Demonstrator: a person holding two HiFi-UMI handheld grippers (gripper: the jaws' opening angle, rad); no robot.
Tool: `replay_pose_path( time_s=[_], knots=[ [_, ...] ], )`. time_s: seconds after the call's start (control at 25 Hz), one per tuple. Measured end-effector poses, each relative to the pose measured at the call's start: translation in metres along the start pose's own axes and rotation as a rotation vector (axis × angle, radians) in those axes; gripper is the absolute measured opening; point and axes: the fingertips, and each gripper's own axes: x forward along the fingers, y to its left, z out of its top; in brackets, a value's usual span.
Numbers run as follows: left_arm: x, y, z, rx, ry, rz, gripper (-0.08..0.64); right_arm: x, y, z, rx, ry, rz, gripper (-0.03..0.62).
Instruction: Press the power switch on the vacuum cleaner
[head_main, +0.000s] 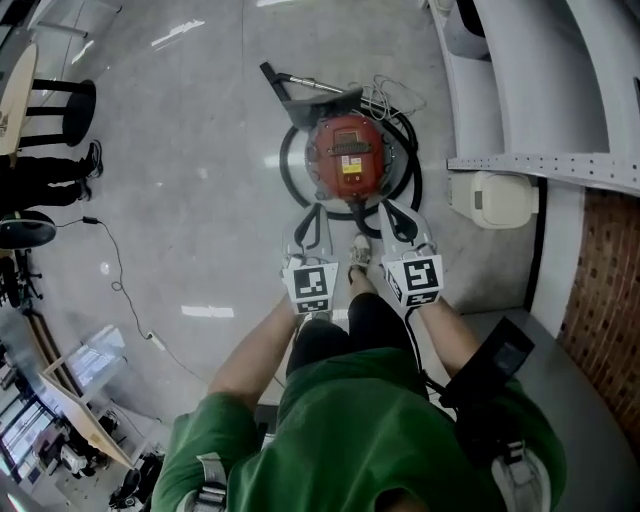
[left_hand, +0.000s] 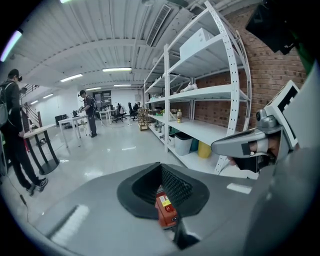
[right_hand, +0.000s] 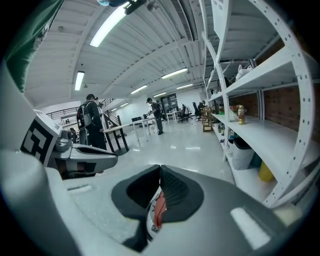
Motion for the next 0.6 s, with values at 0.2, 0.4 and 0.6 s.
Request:
replay_pose_path(
  time_s=[0.2,0.4,0.6],
  knots=[
    [0.021,0.0,-0.026,-0.004,0.041,-0.001,0.006,0.022,-0.004,-0.028,-0.012,0.048,0.017,0.003],
    [0.042,-0.005,-0.051,0.005,0.074,-0.027,0.006,0.046,-0.008,-0.057,-0.02,0.094,0.038,0.003],
    [0.062,-0.007,-0.084,-0.004,0.124,-0.041,0.006,0.069,-0.008,-0.09,-0.025,0.137,0.065,0.004]
  ],
)
